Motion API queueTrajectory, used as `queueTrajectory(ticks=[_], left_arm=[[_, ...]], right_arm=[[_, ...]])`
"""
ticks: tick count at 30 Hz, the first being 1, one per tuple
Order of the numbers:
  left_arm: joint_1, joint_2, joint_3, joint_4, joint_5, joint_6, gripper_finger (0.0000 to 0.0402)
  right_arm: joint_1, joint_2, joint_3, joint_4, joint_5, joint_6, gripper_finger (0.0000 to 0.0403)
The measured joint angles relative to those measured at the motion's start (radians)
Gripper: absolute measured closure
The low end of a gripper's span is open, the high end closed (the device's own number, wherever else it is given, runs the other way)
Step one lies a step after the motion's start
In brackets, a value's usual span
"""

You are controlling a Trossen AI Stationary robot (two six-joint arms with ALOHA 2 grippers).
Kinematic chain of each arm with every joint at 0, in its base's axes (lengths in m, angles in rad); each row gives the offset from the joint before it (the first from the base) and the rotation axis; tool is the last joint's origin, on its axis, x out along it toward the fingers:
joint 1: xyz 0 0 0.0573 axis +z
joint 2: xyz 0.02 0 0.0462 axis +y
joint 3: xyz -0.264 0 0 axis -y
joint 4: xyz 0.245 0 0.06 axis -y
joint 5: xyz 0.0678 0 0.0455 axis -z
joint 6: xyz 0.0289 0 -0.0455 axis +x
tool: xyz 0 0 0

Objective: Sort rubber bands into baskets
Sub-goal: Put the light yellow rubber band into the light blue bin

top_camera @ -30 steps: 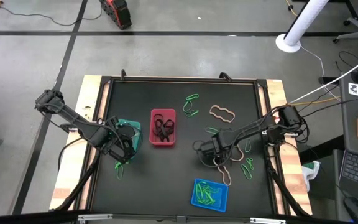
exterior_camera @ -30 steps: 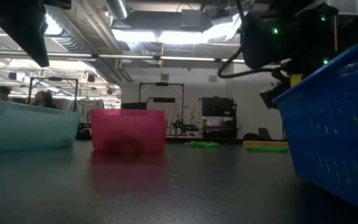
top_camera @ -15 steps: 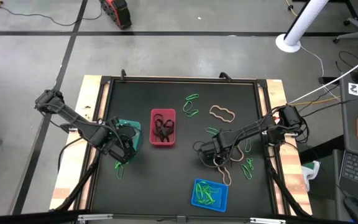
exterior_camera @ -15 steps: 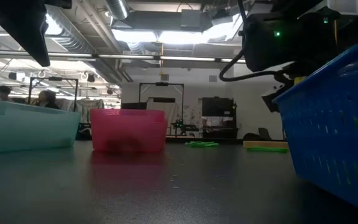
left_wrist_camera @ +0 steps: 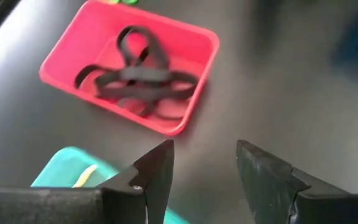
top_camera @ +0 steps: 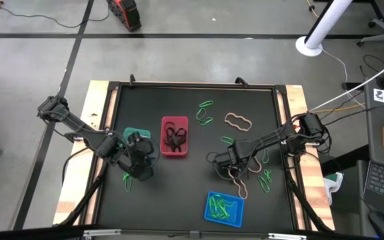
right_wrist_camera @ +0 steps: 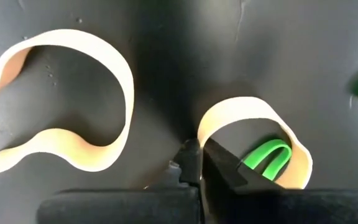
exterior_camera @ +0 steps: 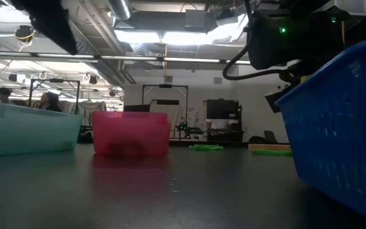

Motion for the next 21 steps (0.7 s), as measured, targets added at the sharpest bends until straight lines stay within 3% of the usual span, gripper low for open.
queueTrajectory(ticks=[8, 21], left_arm=[[0.000, 0.000, 0.000, 0.167, -0.004, 0.086, 0.0231], [0.000, 0.000, 0.000, 0.384, -0.005, 0.268, 0.0231]], right_arm=[[-0.001, 0.003, 0.024, 0.020, 0.051, -0.022, 0.0399], [-0.002, 0.003, 0.235, 0.019, 0.214, -0.145, 0.0401]])
